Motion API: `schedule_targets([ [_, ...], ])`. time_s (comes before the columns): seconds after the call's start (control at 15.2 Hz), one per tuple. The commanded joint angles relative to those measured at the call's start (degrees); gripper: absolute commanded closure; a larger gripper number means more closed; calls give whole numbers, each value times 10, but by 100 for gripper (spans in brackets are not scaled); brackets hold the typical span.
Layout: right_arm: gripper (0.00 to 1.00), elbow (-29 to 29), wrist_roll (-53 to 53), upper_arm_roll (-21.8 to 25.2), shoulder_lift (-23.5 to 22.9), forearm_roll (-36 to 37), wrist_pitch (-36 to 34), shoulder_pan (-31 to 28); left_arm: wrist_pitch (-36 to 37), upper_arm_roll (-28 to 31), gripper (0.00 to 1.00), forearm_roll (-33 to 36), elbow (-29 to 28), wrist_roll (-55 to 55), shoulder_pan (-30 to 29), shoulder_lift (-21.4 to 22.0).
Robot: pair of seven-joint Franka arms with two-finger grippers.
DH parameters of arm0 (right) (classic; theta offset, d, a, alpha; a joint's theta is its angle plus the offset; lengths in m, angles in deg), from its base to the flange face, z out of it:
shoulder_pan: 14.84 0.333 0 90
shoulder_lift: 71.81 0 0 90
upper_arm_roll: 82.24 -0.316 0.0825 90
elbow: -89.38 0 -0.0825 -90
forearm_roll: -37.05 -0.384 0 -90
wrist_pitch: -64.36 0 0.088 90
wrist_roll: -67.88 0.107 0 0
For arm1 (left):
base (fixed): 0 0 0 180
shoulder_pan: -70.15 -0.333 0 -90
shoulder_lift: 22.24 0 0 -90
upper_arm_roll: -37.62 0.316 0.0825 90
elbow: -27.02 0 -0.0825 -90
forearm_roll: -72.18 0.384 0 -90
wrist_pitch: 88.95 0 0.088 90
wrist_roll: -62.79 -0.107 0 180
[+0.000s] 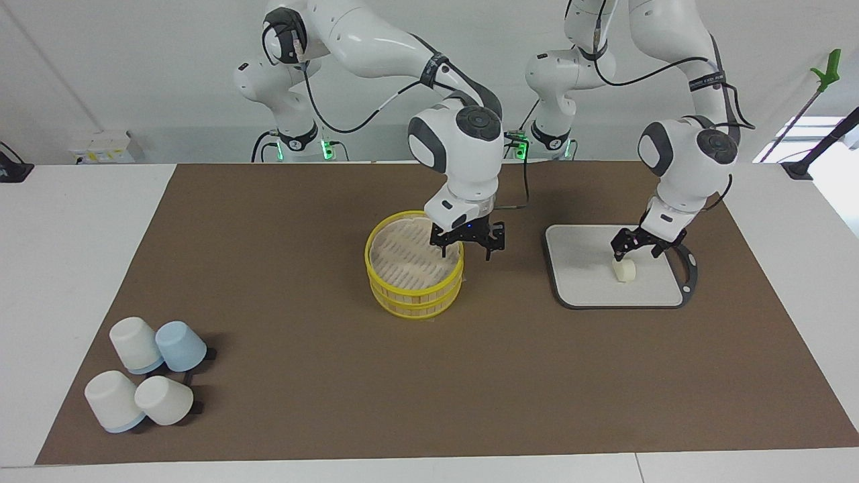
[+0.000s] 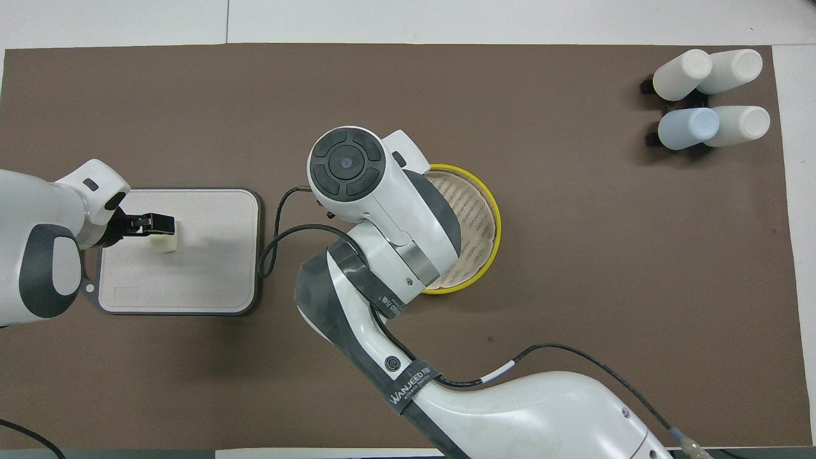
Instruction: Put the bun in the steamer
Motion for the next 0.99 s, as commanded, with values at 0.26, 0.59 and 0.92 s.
schedule_targets([
  [0.26, 44, 63, 8, 2, 28, -12, 32, 6, -46, -3, 1, -28, -22, -1, -12, -24],
  [0.59, 58, 93, 8, 2, 39, -22, 56, 9, -54, -3, 7, -39, -22, -2, -7, -34],
  [0.92, 100, 93, 5, 2, 40, -22, 49, 8, -52, -3, 71, -38, -15, -8, -4, -36],
])
